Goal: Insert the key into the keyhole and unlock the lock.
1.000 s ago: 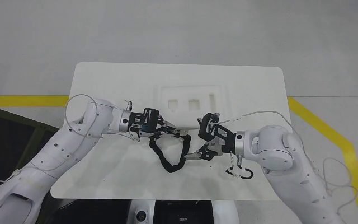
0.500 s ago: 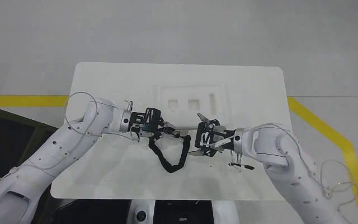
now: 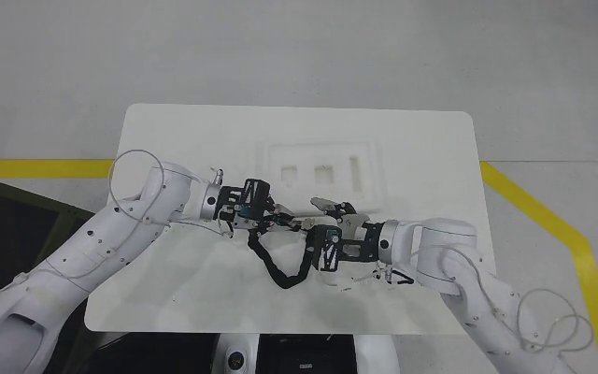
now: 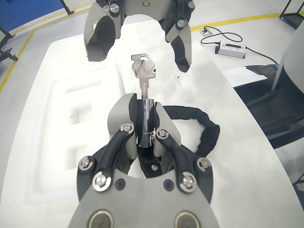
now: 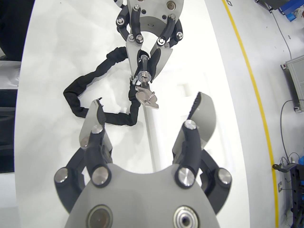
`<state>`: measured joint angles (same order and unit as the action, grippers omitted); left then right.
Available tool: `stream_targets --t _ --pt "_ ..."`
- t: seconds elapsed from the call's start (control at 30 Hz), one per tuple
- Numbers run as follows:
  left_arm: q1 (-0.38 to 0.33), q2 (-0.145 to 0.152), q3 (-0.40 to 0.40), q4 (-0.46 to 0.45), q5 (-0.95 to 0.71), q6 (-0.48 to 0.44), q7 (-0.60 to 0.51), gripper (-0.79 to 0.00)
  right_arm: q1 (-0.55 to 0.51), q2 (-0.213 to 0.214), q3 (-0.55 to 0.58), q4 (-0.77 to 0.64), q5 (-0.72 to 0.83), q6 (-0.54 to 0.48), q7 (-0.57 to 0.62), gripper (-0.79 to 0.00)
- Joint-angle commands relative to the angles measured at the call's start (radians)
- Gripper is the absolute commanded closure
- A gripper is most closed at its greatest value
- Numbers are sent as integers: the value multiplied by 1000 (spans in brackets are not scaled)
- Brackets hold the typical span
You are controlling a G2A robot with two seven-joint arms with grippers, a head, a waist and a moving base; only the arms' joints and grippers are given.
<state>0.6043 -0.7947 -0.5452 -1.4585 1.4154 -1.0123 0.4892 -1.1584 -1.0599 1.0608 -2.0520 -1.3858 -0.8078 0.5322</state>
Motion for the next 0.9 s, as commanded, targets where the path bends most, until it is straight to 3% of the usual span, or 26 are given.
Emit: stream_targets --t 0.0,0.07,0.43,0.53,0.73,0.87 --pt "-4 1 8 0 -4 0 -1 0 0 0 -3 -2 -31 13 -12 -376" --pt "-7 2 16 1 -6 0 0 0 -4 0 -8 -3 -48 20 -23 -342" --pt "-22 7 40 12 -14 0 19 0 9 -2 -45 -9 -82 -8 -38 -332" --pt "-22 9 43 14 -14 0 27 0 18 -4 -54 -4 -86 -2 -41 -262" --pt "-23 12 46 10 -12 0 38 0 29 -9 -64 20 -68 27 -58 -18" --pt "-23 14 45 8 -9 0 48 0 36 -13 -69 44 -7 18 -72 0"
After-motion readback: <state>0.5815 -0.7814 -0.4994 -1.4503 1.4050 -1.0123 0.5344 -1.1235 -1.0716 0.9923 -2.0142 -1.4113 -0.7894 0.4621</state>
